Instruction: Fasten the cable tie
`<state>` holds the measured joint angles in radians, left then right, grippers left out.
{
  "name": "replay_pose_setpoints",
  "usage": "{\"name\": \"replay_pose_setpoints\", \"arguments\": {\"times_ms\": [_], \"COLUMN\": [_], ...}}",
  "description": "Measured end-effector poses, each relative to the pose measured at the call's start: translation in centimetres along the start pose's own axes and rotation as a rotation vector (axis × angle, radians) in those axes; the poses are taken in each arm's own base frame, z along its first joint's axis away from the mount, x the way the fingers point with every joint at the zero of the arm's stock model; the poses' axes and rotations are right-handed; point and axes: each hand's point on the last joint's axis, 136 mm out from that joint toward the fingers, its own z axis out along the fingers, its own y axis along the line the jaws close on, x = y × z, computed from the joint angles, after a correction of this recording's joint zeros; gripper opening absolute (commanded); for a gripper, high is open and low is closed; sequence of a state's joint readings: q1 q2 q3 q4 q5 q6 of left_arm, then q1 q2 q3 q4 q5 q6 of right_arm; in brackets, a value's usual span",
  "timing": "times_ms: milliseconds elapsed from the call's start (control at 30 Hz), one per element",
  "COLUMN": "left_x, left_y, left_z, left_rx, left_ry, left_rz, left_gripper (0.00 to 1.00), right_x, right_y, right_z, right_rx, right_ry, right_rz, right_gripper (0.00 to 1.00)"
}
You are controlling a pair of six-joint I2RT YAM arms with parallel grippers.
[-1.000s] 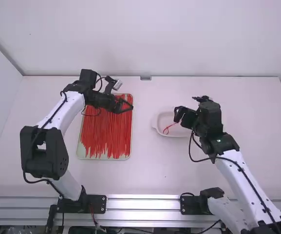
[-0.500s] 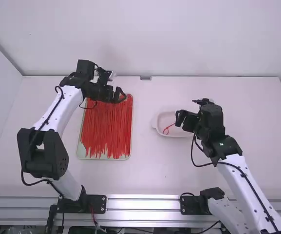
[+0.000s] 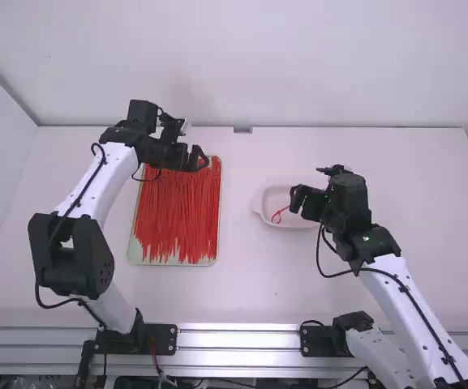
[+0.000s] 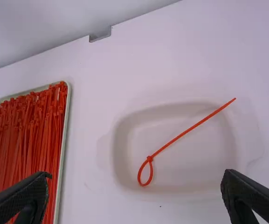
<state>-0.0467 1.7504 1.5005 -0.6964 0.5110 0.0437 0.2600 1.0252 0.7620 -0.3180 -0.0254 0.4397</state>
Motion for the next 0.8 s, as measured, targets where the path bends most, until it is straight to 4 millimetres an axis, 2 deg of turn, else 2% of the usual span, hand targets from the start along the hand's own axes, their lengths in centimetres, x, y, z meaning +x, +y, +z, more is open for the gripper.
{"name": "replay_pose_setpoints", "arguments": {"times_ms": [267, 367, 533, 800], "left_x": [-0.1, -0.8, -1.1, -1.5], "left_y": [0.0, 0.8, 2.4, 2.8], "left_z": [0.0, -0.4, -2.0, -4.5], "left_rx": [-0.001, -0.023, -0.093, -0.196], "left_ry": [-0.003, -0.034, -0.100, -0.216], "left_rz": [-0.001, -0.015, -0.026, 0.021], "left_gripper": [0.97, 0.94, 0.87, 0.75], "right_x": [-0.1, -1.0, -2.5, -3.4], "right_y": [-0.1, -0.4, -2.2, -6.4], "right_z": [0.0, -0.2, -1.3, -3.2], "right_rx": [0.003, 0.008, 0.028, 0.111], "right_ry": [-0.003, -0.041, -0.145, -0.315], "right_rz": [0.000, -0.003, -0.016, -0.072], "right_gripper": [0.97, 0.93, 0.86, 0.70]}}
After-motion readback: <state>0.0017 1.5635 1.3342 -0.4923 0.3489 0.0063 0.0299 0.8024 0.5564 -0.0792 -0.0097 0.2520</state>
